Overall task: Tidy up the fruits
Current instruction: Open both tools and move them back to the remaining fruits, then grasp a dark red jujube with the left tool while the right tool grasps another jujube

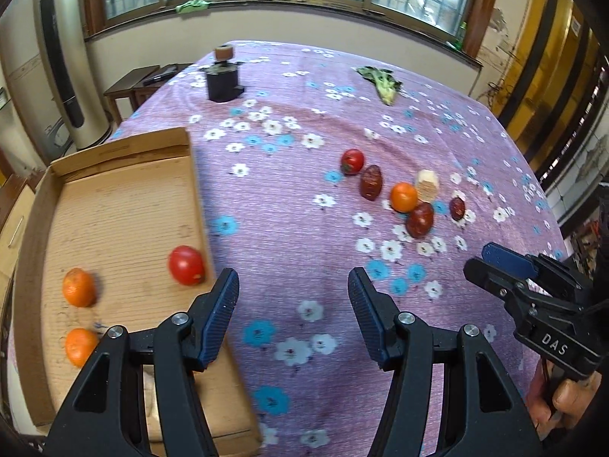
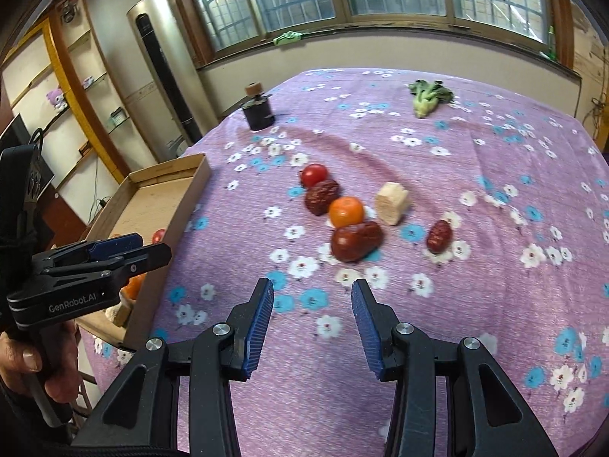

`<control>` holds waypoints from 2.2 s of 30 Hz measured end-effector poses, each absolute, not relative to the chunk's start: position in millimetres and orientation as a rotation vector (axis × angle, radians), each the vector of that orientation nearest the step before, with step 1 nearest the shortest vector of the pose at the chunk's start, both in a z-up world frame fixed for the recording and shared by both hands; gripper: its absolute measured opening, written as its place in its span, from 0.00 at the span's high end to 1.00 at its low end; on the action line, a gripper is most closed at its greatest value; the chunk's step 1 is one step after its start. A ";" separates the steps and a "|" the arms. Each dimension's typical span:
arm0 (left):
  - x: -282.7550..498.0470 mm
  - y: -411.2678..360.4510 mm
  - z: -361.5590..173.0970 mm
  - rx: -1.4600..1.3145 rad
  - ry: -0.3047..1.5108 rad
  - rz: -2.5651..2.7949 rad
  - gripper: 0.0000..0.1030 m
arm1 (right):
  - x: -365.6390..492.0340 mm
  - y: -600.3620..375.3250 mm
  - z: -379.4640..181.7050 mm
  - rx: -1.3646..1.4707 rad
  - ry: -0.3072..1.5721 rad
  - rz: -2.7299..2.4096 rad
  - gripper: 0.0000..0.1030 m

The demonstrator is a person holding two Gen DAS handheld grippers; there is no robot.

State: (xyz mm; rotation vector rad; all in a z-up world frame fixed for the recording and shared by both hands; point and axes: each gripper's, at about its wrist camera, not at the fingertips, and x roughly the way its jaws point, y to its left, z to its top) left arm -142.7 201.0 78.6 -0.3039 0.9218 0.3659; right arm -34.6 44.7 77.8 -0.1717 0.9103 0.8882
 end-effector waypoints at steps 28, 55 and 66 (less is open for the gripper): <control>-30.2 150.0 33.4 -0.318 0.999 0.153 0.43 | 62.2 40.6 30.2 -0.189 0.957 0.722 0.64; -55.3 142.8 35.6 -0.244 0.951 0.177 0.71 | 15.1 19.1 55.5 -0.097 0.924 0.789 0.78; -89.8 164.2 49.2 -0.256 0.920 0.251 0.71 | -13.9 42.7 67.6 -0.121 0.905 0.851 0.78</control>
